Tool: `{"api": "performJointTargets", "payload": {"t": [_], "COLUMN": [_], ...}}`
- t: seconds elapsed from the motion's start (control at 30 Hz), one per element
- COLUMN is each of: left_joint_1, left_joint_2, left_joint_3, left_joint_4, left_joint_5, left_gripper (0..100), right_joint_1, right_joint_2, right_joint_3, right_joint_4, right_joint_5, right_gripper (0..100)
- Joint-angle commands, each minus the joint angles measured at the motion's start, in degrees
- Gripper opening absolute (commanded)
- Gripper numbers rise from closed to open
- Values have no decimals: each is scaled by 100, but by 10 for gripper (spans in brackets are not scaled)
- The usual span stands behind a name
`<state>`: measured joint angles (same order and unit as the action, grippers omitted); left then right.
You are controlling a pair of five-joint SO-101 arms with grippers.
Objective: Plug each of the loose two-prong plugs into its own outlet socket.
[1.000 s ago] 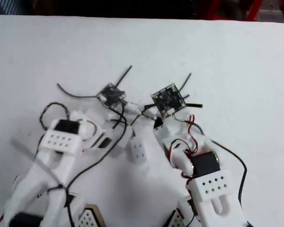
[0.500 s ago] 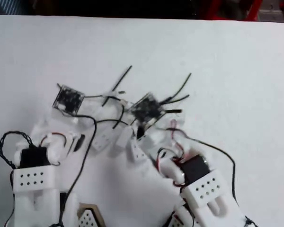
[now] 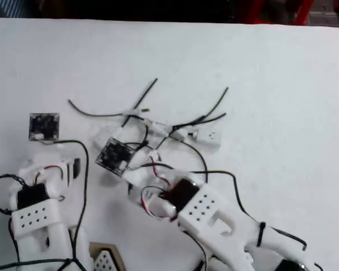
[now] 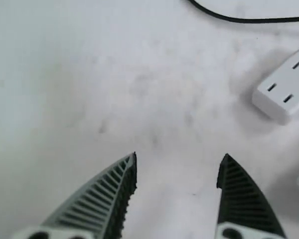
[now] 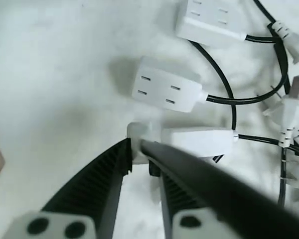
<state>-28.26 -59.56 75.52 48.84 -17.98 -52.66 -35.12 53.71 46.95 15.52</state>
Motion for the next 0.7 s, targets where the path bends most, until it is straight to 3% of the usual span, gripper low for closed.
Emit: {"api": "performJointTargets", "payload": {"t": [0.0,0.4,0.67], "left_joint_1": [-198,-409,-409], "left_joint_2": [-127,-127,-127], "left_joint_3": [-53,-18,-18], "left_joint_4": [-141,-141,-132], "left_joint_5": [97,97,97], "left_gripper": [260,260,260], "right_joint_1": [-189,-127,171], "right_joint_2": [198,1015,1226], "right_joint_3": [-413,-404,-404], "right_joint_4": [-251,-1613,-2105], "right_joint_5": [-79,-853,-914], "right_gripper": [17,17,17]}}
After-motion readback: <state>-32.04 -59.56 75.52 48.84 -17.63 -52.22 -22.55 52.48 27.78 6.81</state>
